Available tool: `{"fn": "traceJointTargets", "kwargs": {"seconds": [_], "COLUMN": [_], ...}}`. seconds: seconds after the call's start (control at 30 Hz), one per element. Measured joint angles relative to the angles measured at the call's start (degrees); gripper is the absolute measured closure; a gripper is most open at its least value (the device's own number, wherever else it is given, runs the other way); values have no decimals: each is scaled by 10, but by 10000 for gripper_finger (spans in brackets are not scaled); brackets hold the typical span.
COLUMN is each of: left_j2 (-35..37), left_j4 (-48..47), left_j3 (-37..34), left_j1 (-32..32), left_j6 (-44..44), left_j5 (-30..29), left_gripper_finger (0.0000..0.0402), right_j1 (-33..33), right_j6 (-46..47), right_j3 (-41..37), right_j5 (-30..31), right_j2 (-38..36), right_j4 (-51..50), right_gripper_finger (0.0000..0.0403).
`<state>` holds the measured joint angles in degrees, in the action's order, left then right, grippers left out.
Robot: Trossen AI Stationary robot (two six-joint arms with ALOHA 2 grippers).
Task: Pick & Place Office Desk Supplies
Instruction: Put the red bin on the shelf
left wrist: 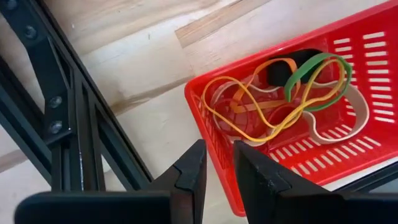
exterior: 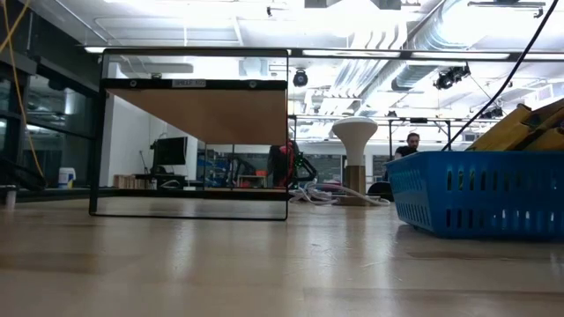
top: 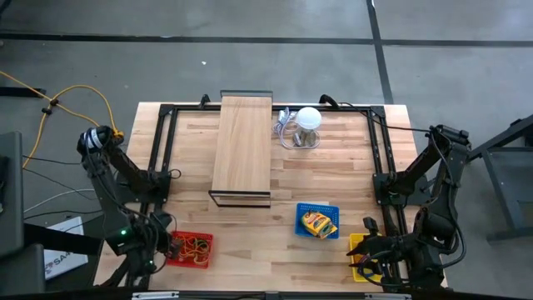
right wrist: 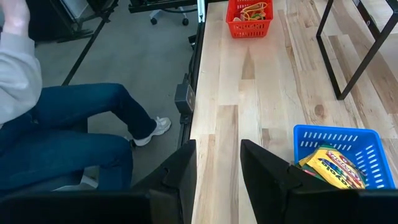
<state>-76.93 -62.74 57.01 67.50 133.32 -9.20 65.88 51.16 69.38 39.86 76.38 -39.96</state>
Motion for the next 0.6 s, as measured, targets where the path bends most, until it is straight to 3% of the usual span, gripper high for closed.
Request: {"fn": "traceJointTargets", "kwargs": {"seconds": [0.17, 0.6], "left_j2": [0, -2], "left_j4": [1, 39], "left_j3": [0, -35], "left_j1": [-20, -48], "left_j6": [0, 2], "left_j5": [26, 31], "left_gripper_finger": [325, 325], "right_j1": [0, 0], "right_j6": [0, 0], "right_j3": [0, 0], "right_j5": [0, 0], "right_j2": [0, 0], "right_j4": [0, 0], "right_gripper_finger": [291, 291]}}
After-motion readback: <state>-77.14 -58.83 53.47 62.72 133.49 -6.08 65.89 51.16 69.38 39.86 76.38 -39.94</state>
